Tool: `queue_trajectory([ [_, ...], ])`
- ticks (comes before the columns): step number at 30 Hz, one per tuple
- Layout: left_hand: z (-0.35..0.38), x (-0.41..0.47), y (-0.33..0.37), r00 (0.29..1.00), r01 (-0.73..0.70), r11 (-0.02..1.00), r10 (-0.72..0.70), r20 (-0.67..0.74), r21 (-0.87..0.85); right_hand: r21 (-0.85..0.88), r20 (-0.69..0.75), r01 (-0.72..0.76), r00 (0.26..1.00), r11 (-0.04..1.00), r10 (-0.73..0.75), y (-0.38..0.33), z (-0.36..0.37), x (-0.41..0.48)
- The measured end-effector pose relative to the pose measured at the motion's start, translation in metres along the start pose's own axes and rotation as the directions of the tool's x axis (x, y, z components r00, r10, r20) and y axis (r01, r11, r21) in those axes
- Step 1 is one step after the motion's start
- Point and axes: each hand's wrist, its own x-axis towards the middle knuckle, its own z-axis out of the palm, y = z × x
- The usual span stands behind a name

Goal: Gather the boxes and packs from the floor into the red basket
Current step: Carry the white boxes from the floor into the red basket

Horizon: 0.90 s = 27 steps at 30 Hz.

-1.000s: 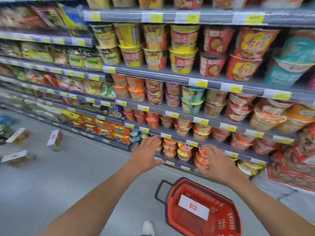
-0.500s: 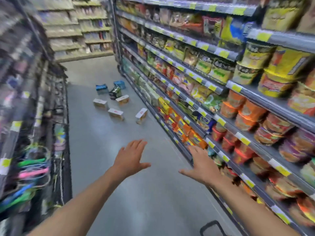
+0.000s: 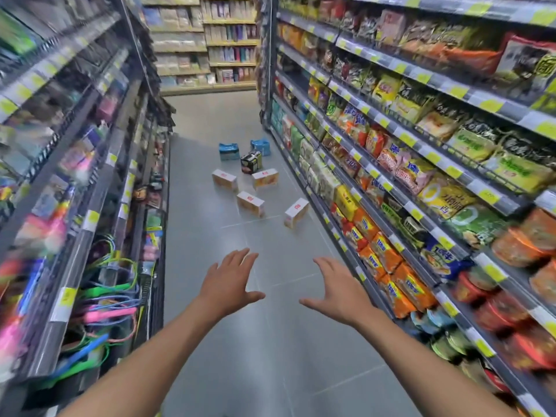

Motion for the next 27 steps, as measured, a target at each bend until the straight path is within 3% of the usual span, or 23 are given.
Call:
queue_trajectory([
  [21, -0.003, 0.329, 0.021, 0.997, 0.076, 0.996, -0.075, 0.025, -0.041, -0.016, 0.1, 0.052, 0.994, 0.999, -0.05, 0.148, -0.065, 0.33],
  [27, -0.007, 0.421, -0.003, 0.996, 0.085, 0.994, -0.083, 0.028, -0.069, 0.0, 0.128, 0.052, 0.99, 0.999, -0.051, 0.167, -0.07, 0.421],
])
